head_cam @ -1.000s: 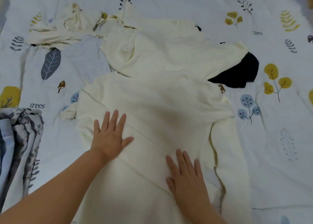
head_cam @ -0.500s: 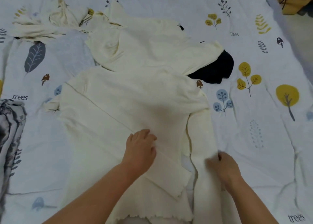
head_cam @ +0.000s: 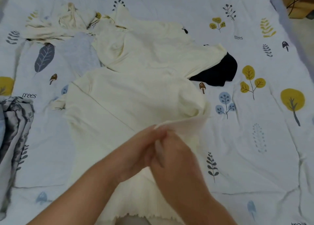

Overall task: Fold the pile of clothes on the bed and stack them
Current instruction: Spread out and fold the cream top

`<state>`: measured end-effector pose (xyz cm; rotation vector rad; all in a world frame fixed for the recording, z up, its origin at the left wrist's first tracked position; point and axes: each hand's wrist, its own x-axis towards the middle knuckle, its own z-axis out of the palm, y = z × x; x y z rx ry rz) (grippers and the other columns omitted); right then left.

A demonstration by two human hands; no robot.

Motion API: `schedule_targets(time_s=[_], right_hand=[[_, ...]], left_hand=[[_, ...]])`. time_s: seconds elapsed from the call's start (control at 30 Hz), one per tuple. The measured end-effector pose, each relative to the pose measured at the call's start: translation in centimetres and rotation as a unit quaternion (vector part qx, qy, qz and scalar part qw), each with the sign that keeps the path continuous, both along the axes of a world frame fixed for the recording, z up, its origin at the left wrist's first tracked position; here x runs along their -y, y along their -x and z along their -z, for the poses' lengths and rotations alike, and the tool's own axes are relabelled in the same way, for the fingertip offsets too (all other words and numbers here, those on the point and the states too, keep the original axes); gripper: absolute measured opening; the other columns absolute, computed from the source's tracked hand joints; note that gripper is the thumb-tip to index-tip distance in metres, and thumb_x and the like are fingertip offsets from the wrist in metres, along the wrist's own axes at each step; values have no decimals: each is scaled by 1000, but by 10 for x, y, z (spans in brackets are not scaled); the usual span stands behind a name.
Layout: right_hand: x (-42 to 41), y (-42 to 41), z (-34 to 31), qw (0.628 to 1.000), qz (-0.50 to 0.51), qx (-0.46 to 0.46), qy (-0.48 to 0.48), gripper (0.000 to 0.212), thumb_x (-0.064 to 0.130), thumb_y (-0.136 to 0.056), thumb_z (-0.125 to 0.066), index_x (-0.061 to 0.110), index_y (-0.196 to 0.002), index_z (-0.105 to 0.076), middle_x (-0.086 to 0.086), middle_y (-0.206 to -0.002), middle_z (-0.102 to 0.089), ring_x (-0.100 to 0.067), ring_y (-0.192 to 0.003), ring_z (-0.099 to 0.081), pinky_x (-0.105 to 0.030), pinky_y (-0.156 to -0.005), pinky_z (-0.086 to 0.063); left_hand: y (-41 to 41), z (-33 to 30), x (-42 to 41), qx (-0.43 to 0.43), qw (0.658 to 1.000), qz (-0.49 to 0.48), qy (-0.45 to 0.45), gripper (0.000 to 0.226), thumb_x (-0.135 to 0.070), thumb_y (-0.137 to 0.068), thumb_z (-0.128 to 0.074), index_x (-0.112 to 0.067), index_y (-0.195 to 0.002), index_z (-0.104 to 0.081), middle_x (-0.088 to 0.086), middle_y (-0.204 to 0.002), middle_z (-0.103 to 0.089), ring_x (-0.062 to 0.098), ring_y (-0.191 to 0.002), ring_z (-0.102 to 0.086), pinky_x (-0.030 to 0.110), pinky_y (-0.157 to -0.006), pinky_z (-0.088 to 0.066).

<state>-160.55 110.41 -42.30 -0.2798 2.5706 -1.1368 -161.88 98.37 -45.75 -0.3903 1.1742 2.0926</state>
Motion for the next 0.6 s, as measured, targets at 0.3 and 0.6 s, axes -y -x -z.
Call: schedule_targets(time_s=[0.3, 0.6], right_hand=[[12, 21, 33, 998, -45, -33, -4, 34, 10, -87, -53, 21, -120, -58, 5, -119, -54, -12, -115, -45, -19, -96, -34], [-12, 136, 89, 967, -52, -87, -235, 73, -1, -85, -50, 32, -146, -26, -16, -147, -20, -31, -133, -23, -44, -102, -28]], left_hand=[[-22, 52, 95, 162, 936, -96, 299, 19, -4, -93, -48, 4, -105, -62, 25, -105, -67, 36, -94, -64, 42, -82, -53], [-53, 78, 126, 121, 862, -43, 490, 31, -32, -88, -61, -4, -73, -62, 7, -66, -61, 16, -57, -52, 25, -55, -37]])
